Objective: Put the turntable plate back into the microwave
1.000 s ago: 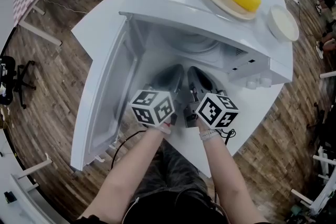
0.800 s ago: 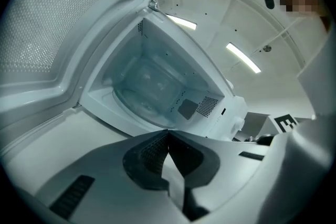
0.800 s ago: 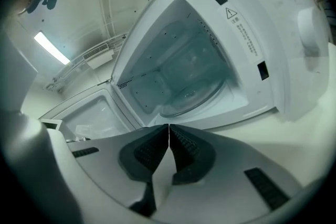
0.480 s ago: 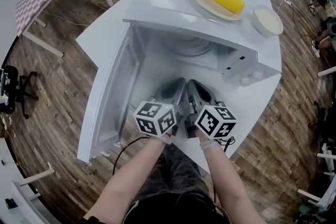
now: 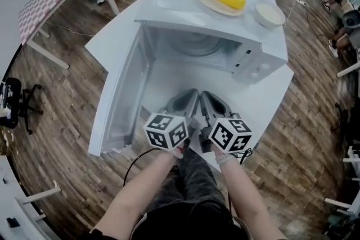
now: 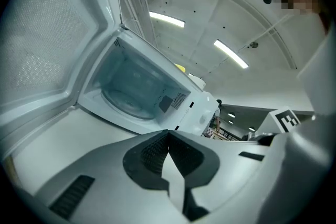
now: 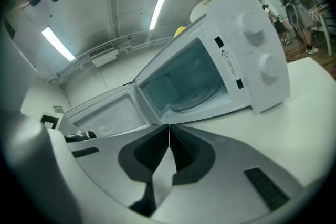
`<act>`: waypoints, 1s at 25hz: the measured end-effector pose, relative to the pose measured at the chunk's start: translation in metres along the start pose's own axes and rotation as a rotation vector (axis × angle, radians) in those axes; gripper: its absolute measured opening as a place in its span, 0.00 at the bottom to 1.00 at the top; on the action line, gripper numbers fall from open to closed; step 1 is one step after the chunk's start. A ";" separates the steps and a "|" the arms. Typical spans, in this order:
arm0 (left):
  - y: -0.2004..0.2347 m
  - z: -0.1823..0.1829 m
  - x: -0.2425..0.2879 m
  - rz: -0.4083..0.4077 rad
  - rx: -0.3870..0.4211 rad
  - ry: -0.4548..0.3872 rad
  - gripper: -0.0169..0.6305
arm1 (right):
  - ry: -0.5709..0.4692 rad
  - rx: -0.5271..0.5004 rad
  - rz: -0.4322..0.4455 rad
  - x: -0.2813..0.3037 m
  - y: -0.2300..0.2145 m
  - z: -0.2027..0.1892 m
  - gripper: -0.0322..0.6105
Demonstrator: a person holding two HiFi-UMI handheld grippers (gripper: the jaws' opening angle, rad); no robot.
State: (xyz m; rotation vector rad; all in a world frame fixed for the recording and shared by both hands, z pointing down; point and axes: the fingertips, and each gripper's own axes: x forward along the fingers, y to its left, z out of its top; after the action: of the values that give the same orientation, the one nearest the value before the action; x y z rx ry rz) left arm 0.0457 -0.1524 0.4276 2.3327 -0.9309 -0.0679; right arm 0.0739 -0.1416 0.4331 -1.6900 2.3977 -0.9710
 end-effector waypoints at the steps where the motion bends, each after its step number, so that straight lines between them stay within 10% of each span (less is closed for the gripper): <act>1: -0.003 0.000 -0.003 -0.007 0.000 0.001 0.05 | -0.004 0.000 0.002 -0.004 0.002 0.000 0.09; 25: -0.059 -0.019 -0.080 -0.115 0.021 0.022 0.05 | -0.069 -0.171 0.023 -0.084 0.065 -0.015 0.09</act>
State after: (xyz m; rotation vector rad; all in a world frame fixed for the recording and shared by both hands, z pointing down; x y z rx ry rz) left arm 0.0270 -0.0583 0.3961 2.4003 -0.7902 -0.0791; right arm 0.0480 -0.0486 0.3861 -1.7132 2.5132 -0.7100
